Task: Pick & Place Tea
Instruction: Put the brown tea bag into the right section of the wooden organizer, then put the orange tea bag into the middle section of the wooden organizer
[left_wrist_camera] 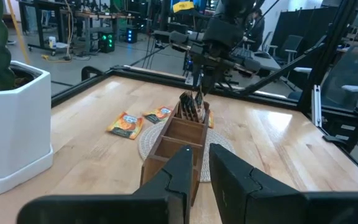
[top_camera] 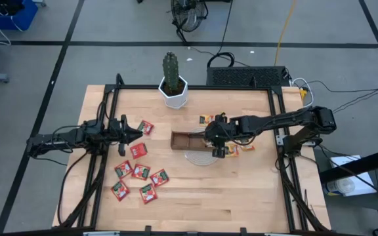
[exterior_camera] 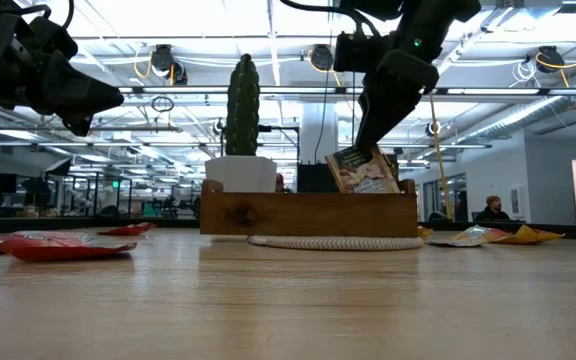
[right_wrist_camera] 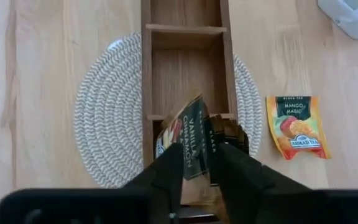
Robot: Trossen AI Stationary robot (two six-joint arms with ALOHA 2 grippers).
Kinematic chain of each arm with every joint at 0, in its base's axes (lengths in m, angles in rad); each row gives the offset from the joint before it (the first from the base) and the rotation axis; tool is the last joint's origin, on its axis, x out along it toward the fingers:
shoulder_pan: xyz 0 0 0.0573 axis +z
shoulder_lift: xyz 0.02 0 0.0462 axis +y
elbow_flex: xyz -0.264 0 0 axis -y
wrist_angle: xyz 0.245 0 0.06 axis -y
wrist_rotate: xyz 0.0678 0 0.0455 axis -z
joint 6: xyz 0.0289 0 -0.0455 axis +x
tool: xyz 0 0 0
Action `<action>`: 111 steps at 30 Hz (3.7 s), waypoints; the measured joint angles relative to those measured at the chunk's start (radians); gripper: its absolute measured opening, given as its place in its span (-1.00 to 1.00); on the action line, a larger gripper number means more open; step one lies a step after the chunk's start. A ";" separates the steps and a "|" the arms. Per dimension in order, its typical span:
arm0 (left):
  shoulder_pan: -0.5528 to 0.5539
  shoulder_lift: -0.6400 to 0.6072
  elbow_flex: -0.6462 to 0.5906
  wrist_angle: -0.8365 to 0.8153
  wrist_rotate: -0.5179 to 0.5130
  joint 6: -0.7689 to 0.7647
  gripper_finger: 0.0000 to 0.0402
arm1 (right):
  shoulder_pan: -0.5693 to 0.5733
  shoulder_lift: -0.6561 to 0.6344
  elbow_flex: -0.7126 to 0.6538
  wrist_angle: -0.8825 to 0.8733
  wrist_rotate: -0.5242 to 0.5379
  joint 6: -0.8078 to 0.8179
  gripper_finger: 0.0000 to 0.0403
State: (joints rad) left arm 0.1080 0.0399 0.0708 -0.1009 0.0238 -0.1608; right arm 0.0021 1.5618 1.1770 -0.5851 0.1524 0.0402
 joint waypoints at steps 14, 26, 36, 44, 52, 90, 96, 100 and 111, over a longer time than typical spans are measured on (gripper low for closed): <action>0.000 0.000 0.000 0.000 0.000 0.000 -0.71 | 0.070 -0.001 -0.004 -0.019 0.084 0.002 -1.00; 0.000 0.000 0.000 0.000 0.000 0.000 -0.71 | 0.098 -0.001 -0.158 0.100 0.110 0.104 -1.00; 0.000 0.000 0.000 0.000 0.000 0.000 -0.71 | 0.104 -0.001 -0.170 0.103 0.159 0.105 -1.00; 0.000 0.000 0.000 0.000 0.000 0.000 -0.71 | 0.104 -0.001 -0.170 0.103 0.157 0.112 -0.84; 0.000 0.000 0.000 0.000 0.000 0.000 -0.71 | 0.104 -0.005 -0.170 0.113 0.158 0.116 -0.44; 0.000 0.000 0.000 0.000 0.000 0.000 -0.71 | -0.046 -0.228 -0.585 0.288 0.260 -0.210 0.00; 0.000 0.000 0.000 0.000 0.000 0.000 -0.71 | -0.075 -0.190 -0.598 0.393 0.239 -0.273 0.00; 0.000 0.000 0.000 0.000 0.000 0.000 -0.71 | -0.095 -0.127 -0.596 0.416 0.236 -0.333 0.00; 0.000 0.000 0.000 0.000 0.000 0.000 -0.71 | -0.133 -0.076 -0.595 0.526 0.234 -0.447 -0.01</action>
State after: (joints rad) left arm 0.1081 0.0402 0.0708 -0.1005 0.0238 -0.1608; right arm -0.1306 1.4860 0.5816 -0.0591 0.3864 -0.4072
